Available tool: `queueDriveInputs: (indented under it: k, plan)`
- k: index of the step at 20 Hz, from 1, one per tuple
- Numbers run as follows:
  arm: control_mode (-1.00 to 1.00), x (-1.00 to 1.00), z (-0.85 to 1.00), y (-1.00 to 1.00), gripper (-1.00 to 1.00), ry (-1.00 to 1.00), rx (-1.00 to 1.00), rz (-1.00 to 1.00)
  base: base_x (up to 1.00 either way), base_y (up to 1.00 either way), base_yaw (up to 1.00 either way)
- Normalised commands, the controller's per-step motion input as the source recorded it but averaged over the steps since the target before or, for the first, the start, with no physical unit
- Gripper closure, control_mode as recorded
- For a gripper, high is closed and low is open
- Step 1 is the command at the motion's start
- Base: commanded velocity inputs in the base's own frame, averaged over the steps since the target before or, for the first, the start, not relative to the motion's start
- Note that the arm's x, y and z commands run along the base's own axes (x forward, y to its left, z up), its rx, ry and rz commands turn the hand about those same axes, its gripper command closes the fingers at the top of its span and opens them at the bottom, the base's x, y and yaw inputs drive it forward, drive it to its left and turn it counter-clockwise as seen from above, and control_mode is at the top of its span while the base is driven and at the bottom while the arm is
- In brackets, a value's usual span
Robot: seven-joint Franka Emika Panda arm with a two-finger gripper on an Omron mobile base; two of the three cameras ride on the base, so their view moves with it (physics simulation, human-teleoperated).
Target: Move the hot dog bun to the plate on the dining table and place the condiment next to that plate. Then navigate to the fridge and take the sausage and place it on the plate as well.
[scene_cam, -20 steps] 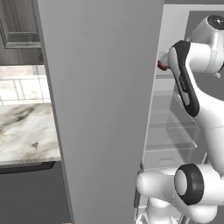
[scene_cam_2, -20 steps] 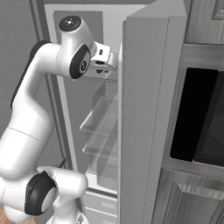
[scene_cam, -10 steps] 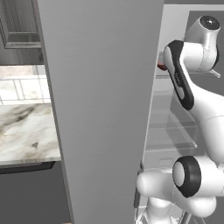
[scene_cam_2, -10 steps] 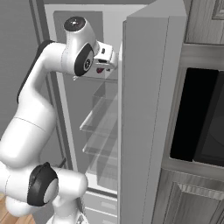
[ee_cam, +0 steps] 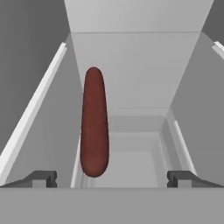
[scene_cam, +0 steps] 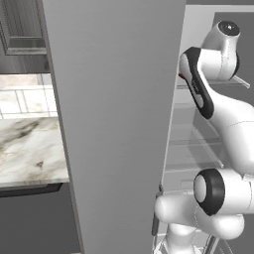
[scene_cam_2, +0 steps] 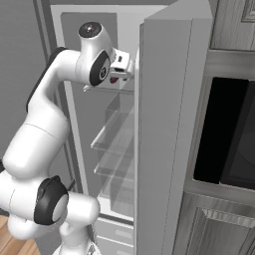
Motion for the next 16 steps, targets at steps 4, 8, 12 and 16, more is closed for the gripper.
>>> queueDriveInputs:
  k: [4,8,12,16]
  plan:
    - [-1.0,0.3,-0.12,0.0,-1.0,0.0,0.0,0.0,0.0,0.0,0.0]
    - [-1.0,0.31,-0.12,0.0,-1.0,0.0,0.0,0.0,0.0,0.0,0.0]
    - [-1.0,0.42,-0.08,0.0,-1.0,0.0,0.0,0.0,0.0,0.0,0.0]
    - [-1.0,0.45,-0.04,0.0,-1.0,0.0,0.0,0.0,0.0,0.0,0.0]
